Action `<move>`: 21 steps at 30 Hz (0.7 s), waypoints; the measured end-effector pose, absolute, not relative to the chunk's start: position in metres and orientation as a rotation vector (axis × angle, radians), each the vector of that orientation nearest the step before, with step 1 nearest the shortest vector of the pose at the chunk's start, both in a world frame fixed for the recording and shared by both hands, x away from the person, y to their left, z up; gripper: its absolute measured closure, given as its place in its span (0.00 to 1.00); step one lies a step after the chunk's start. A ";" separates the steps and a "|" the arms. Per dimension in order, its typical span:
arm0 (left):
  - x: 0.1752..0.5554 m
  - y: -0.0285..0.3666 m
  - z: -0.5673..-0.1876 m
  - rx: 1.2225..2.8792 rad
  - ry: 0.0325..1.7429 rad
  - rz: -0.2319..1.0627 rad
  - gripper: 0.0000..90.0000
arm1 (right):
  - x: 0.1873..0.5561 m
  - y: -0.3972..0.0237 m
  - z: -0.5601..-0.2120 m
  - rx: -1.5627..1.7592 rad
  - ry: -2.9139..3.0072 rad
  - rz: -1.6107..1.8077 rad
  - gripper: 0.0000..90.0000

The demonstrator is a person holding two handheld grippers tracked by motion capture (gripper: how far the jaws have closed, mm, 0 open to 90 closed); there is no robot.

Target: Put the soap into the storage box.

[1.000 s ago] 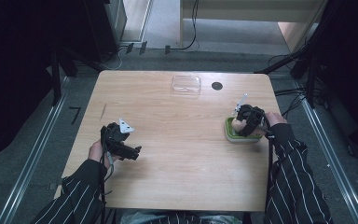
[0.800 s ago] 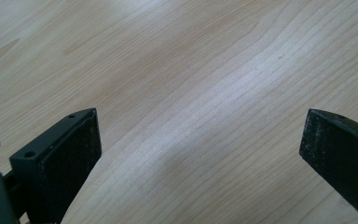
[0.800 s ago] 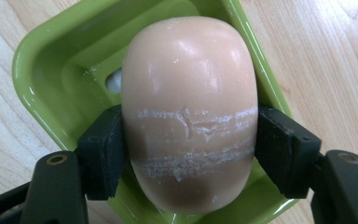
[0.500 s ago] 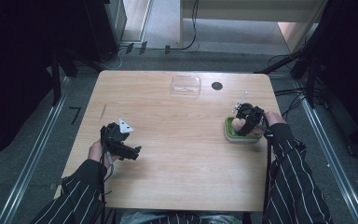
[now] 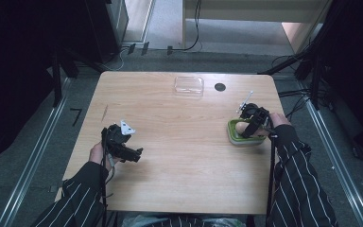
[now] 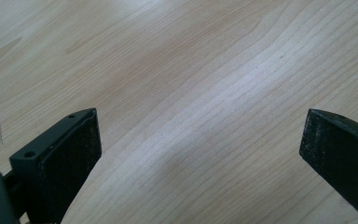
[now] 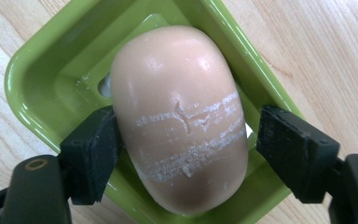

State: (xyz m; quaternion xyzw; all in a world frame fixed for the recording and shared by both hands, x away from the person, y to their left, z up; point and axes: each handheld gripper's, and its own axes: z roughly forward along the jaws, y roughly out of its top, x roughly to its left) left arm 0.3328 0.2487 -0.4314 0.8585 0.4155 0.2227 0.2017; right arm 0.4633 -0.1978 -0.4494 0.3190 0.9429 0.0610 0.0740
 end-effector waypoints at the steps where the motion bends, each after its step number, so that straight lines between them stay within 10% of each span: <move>1: 0.333 0.248 -0.431 2.394 1.160 0.623 0.00 | 0.463 -0.198 -0.449 0.956 2.831 0.182 0.22; 21: 0.333 0.248 -0.431 2.394 1.155 0.619 0.00 | 0.454 -0.196 -0.427 1.066 2.792 0.360 0.14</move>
